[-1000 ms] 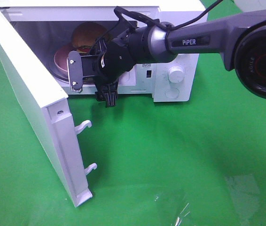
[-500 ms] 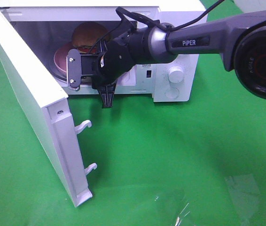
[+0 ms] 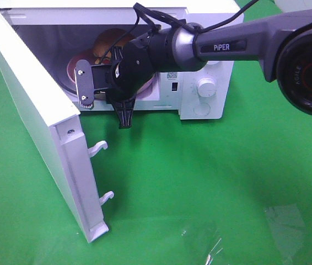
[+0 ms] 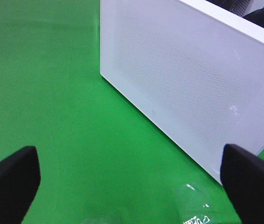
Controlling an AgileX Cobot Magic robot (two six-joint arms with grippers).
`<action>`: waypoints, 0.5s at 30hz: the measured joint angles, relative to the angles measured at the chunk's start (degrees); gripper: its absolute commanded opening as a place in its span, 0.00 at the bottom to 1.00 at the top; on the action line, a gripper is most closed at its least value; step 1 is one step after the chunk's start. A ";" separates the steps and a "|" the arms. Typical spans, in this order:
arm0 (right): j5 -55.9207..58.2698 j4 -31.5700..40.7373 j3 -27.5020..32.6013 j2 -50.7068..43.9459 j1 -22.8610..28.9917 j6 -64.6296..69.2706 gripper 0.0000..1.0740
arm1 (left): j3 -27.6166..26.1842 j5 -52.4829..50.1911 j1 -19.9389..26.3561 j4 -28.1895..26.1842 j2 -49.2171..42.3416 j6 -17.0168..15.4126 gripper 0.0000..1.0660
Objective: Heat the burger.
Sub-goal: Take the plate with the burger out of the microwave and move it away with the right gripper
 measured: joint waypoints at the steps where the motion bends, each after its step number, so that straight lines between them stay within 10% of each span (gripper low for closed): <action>1: 0.00 0.00 0.00 0.00 0.00 0.00 0.00 | 0.00 0.00 0.00 0.00 0.00 0.00 0.91; 15: 4.98 2.06 5.39 -5.84 0.17 -10.77 0.00 | 0.00 0.00 0.00 0.00 0.00 0.00 0.91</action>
